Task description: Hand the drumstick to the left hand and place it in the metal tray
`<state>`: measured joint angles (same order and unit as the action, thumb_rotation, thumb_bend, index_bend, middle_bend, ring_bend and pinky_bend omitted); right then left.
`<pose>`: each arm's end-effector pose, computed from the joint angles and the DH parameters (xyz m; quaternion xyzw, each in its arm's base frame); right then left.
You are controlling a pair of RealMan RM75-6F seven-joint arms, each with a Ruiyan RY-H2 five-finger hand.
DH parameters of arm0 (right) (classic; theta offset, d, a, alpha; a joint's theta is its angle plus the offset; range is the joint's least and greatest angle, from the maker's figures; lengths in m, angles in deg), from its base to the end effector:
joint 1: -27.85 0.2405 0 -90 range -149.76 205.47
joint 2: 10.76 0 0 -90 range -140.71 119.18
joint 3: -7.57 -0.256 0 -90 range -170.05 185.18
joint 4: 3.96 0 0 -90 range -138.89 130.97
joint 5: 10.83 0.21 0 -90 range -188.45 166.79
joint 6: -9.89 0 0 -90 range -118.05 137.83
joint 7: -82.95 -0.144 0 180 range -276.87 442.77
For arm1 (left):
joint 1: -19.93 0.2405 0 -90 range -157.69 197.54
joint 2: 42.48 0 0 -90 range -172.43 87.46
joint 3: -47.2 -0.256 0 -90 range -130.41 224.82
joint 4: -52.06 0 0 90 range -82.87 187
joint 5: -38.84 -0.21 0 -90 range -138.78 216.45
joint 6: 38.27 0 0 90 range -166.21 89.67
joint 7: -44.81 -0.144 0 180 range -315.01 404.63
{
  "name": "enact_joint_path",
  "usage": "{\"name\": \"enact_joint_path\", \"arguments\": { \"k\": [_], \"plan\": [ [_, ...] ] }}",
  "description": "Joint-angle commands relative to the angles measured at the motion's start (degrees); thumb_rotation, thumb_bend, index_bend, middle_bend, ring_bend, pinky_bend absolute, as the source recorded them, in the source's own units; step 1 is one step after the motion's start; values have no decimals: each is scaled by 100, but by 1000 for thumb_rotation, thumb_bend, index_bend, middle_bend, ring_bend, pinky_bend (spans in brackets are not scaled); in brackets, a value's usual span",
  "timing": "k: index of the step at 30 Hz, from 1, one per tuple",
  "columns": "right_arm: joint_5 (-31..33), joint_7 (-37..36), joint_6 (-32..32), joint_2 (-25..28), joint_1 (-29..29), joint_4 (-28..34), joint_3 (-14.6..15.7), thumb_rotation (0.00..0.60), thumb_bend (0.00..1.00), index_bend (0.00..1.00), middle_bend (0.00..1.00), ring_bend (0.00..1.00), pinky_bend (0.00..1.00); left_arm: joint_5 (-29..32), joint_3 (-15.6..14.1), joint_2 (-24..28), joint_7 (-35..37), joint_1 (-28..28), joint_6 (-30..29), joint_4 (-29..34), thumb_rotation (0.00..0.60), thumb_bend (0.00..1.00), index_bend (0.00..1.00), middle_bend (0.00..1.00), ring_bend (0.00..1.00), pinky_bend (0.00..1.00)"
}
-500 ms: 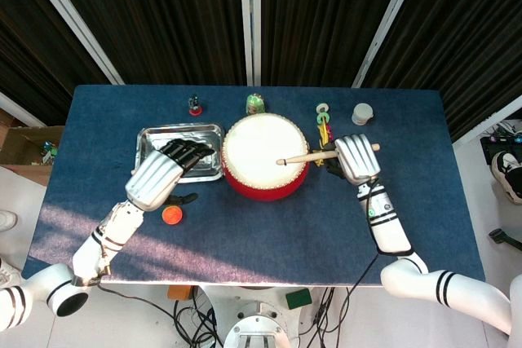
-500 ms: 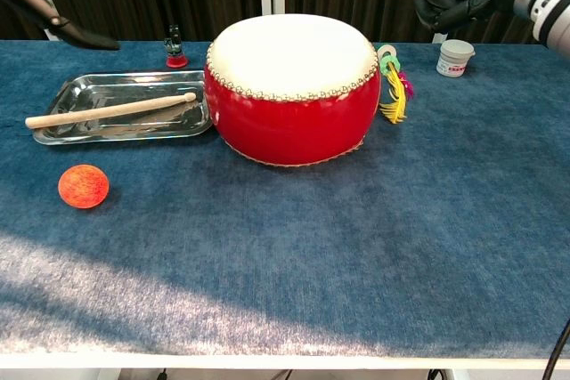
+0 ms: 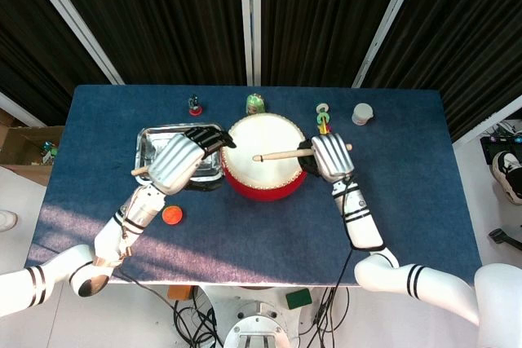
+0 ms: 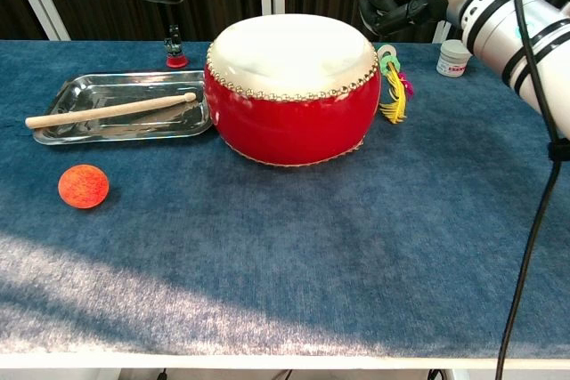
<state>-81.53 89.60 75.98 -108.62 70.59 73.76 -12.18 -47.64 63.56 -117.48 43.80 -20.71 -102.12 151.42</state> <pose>-0.1016 -0.3695 -0.0024 0.6158 -0.3964 0.5469 0.4057 -0.0744 0.3276 0.0811 -0.7076 -0.2922 -0.5651 0.3076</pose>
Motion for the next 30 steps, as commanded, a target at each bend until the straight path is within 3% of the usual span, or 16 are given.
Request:
{"name": "enact_joint_path", "arguments": {
  "k": [1,8,17,30],
  "plan": [
    [38,-332,16,-220,74,-107,-108,600,778,1000,1000,1000,1000,60,12,-76,-4,-93,64,-56,600,106,322,294,291,345],
    [76,-521,65,-465,161,-200,-210,600,787,1000,1000,1000,1000,190,54,-457,-59,-307,49,-338,600,112,327,308,306,372],
    [330,-244,-3,-573,273,-119,-338,600,790,1000,1000,1000,1000,171,208,-1160,108,-684,-120,-914,600,158,366,372,385,451],
    [415,-69,-130,-584,396,-101,-341,600,809,1000,1000,1000,1000,335,315,-1659,263,-1117,-11,-1619,600,160,413,404,417,489]
  ]
}}
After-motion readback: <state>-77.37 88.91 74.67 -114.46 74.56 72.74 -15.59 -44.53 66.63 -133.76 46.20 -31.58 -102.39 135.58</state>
